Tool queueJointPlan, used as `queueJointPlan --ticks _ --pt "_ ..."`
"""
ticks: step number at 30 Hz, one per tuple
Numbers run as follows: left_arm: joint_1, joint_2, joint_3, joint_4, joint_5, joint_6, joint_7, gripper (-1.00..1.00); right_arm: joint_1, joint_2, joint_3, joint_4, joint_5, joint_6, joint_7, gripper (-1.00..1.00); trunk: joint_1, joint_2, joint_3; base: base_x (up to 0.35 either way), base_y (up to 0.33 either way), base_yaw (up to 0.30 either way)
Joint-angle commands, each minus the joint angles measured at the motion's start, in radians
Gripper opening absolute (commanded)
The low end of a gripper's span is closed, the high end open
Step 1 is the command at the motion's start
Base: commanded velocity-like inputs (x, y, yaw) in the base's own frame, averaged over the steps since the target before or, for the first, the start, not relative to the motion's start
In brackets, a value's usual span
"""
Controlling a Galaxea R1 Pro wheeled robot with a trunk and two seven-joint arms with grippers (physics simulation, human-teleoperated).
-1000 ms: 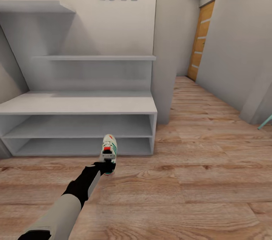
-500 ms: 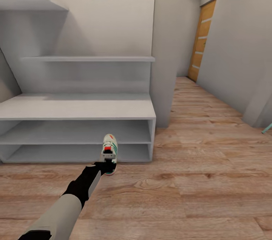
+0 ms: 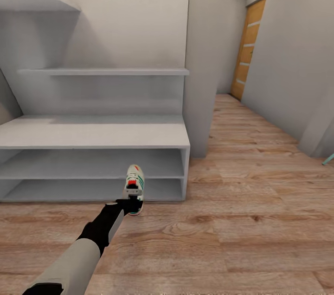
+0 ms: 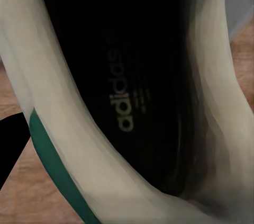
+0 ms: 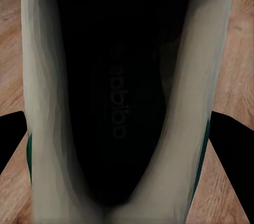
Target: Pick up the two gym shoes and the two sandals from the corridor floor and place them onto the hallstand (shoe rack) in the corridor, making sure they are on the rack and not on the floor. Arrange them so the two gym shoes are next to each other and the two sandals are next to each other.
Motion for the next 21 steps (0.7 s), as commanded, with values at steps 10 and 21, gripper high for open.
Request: queueJointPlan --ticks 10,21 --pt "0.000 -0.001 0.003 -0.002 -0.004 0.006 -0.004 -1.00 -0.001 0.000 0.001 -0.001 0.005 0.006 -0.002 -1.00 0.004 -0.003 -0.053 0.000 0.000 0.000" --pt "0.000 0.000 0.003 -0.002 -0.004 0.004 -0.004 -1.00 -0.001 0.000 0.001 -0.001 0.005 0.005 -0.004 -1.00 0.005 -0.003 -0.063 0.000 0.000 0.000"
